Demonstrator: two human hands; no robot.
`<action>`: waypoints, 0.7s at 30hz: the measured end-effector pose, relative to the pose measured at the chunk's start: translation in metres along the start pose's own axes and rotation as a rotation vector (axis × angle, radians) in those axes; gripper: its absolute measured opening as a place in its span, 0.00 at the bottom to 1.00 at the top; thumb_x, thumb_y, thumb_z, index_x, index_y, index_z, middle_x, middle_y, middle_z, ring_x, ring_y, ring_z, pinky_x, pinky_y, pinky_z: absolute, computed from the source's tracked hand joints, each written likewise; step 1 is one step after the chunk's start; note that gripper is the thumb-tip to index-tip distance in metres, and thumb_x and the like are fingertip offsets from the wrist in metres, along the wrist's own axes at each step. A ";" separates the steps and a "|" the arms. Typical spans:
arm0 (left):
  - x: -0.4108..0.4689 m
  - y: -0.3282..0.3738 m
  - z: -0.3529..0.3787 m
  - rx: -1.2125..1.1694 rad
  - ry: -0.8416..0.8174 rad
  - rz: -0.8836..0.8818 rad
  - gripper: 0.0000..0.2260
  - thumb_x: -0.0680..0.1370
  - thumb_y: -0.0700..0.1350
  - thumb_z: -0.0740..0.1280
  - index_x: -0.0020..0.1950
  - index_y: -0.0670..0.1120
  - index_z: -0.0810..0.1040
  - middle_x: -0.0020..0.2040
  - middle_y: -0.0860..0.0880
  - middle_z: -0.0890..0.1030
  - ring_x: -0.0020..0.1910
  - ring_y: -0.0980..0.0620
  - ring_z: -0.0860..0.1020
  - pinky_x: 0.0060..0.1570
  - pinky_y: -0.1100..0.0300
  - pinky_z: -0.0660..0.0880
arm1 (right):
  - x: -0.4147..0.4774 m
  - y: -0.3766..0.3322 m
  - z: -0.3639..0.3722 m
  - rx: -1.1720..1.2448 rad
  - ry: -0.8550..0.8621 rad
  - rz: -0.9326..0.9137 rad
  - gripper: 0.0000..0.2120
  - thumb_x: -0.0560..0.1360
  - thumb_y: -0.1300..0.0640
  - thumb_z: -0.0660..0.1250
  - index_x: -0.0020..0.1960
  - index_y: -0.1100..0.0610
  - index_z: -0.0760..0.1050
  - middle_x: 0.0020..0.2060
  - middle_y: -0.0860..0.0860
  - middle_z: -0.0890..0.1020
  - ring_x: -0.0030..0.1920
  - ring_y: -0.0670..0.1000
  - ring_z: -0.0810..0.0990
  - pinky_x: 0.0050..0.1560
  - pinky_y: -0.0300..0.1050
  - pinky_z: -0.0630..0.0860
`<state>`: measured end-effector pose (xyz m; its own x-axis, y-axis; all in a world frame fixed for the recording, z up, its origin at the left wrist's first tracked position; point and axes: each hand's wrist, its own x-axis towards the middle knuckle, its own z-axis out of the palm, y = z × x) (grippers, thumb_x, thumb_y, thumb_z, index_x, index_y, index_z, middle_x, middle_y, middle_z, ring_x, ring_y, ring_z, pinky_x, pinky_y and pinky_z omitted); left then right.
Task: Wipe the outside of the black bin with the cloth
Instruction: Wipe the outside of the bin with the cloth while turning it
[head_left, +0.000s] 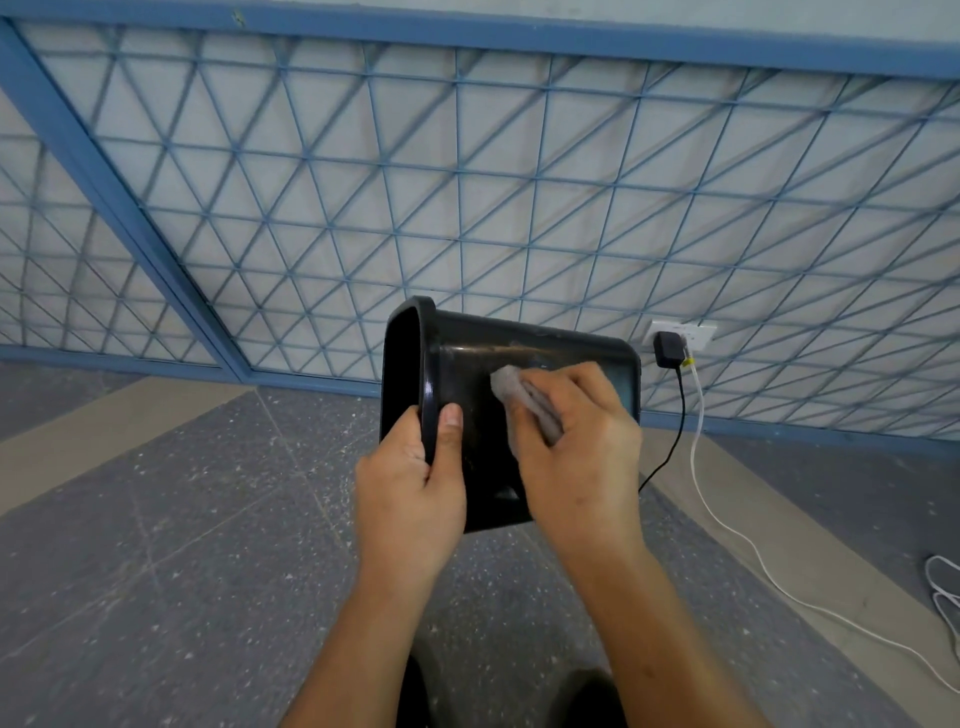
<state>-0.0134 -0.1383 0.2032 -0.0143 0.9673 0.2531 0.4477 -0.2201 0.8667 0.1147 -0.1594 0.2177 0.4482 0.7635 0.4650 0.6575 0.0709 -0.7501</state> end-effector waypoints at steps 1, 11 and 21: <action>0.002 -0.002 -0.001 0.003 -0.009 0.010 0.11 0.84 0.51 0.63 0.42 0.56 0.77 0.29 0.59 0.76 0.32 0.62 0.78 0.30 0.72 0.69 | -0.006 -0.003 0.003 -0.006 -0.032 -0.028 0.09 0.78 0.59 0.74 0.58 0.54 0.85 0.48 0.45 0.79 0.46 0.42 0.79 0.47 0.30 0.76; 0.002 -0.022 -0.002 0.103 -0.126 0.107 0.14 0.84 0.53 0.62 0.40 0.50 0.76 0.30 0.54 0.76 0.32 0.56 0.77 0.28 0.66 0.69 | -0.008 0.000 0.007 -0.051 -0.059 -0.027 0.08 0.79 0.58 0.72 0.58 0.57 0.84 0.48 0.47 0.78 0.44 0.43 0.79 0.47 0.36 0.77; -0.002 -0.020 0.005 0.148 -0.166 0.175 0.16 0.83 0.56 0.60 0.42 0.48 0.76 0.28 0.53 0.76 0.27 0.54 0.76 0.26 0.55 0.72 | -0.001 0.007 -0.002 -0.018 0.061 0.008 0.08 0.79 0.58 0.72 0.56 0.57 0.85 0.47 0.48 0.80 0.44 0.43 0.80 0.48 0.36 0.77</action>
<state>-0.0181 -0.1353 0.1835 0.2158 0.9265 0.3084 0.5568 -0.3762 0.7406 0.1198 -0.1604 0.2132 0.4892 0.7232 0.4876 0.6641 0.0535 -0.7457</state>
